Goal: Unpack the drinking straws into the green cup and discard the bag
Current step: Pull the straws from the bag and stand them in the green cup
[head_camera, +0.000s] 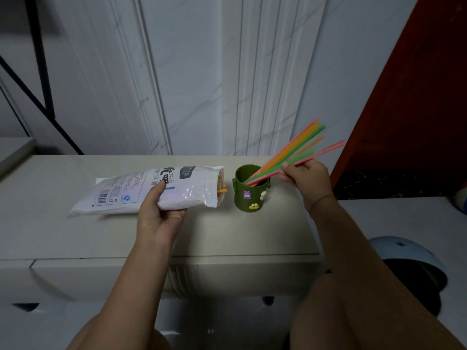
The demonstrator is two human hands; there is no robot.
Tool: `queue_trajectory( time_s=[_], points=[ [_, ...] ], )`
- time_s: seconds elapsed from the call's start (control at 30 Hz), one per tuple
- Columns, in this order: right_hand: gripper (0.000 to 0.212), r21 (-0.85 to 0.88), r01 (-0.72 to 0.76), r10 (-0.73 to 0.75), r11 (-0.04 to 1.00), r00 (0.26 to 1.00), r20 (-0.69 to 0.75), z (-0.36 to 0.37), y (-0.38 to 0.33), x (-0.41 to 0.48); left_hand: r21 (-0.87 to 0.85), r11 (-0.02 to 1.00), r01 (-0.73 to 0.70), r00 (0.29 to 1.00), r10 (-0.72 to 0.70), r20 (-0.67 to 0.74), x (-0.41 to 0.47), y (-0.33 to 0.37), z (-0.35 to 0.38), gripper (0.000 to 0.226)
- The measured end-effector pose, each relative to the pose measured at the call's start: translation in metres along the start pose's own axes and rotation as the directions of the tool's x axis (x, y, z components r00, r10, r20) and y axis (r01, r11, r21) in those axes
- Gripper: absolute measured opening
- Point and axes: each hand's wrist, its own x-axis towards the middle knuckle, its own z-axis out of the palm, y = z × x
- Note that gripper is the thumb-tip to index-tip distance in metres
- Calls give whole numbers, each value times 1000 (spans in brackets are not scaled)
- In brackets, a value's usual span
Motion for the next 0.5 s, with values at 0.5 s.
queue_trajectory(
  time_s=[0.5],
  points=[
    [20,-237,-28,5,971,996,-93,22,23,26,8,999,33,999,-33,-4,0,-12,4,23]
  ],
)
